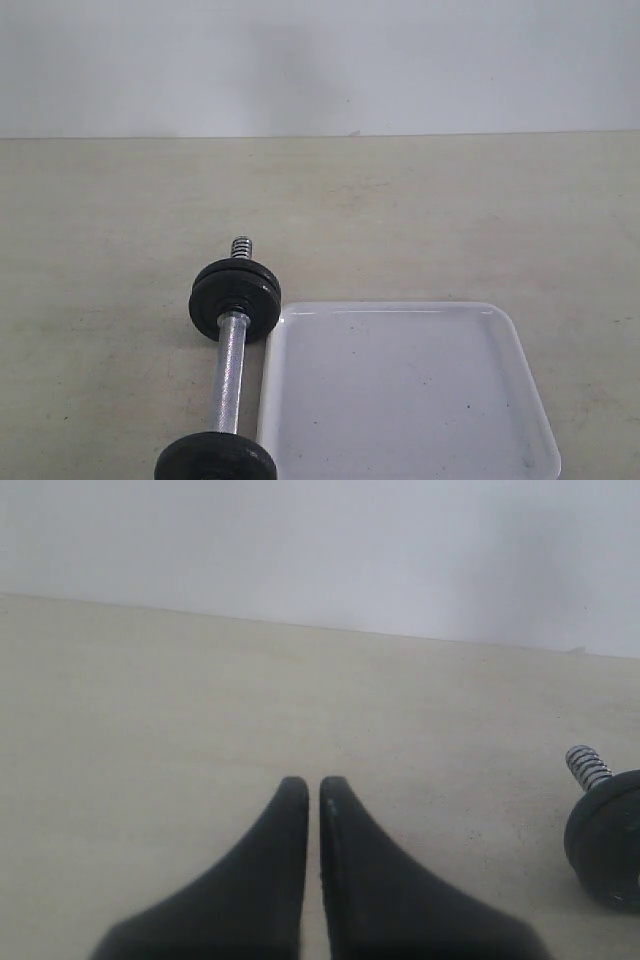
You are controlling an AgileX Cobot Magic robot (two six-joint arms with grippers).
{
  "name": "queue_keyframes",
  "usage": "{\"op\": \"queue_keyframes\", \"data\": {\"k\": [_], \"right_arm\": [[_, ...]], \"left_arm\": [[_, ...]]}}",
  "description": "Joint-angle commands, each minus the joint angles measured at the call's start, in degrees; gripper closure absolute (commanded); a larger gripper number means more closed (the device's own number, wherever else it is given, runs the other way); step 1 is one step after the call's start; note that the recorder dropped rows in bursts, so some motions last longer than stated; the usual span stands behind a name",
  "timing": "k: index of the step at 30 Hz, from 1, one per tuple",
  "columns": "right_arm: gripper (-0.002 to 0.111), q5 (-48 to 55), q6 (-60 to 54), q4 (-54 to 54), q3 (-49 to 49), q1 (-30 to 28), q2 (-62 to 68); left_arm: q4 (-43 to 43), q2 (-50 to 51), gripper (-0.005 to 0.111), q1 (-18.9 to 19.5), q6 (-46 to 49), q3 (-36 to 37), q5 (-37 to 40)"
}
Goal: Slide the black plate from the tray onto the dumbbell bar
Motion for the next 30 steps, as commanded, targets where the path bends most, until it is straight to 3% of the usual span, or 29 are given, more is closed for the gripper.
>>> {"op": "queue_keyframes", "data": {"k": [1, 6, 12, 21, 30], "right_arm": [[0.108, -0.06, -3.8, -0.26, -0.02, -0.18, -0.24], [0.108, -3.25, -8.25, 2.18, -0.02, -0.6, -0.24], [0.108, -11.23, -22.26, 17.3, -0.02, -3.8, -0.24], [0.108, -0.88, -43.73, 34.65, -0.02, -17.57, -0.24], [0.108, -0.08, -45.73, 37.33, -0.02, -31.86, -0.24]], "left_arm": [[0.25, -0.17, 0.102, 0.2, -0.41, 0.21, 0.03], [0.25, -0.17, 0.102, 0.2, -0.41, 0.21, 0.03], [0.37, -0.17, 0.102, 0.18, -0.41, 0.21, 0.03], [0.47, -0.17, 0.102, 0.18, -0.41, 0.21, 0.03], [0.47, -0.17, 0.102, 0.18, -0.3, 0.21, 0.03]]}}
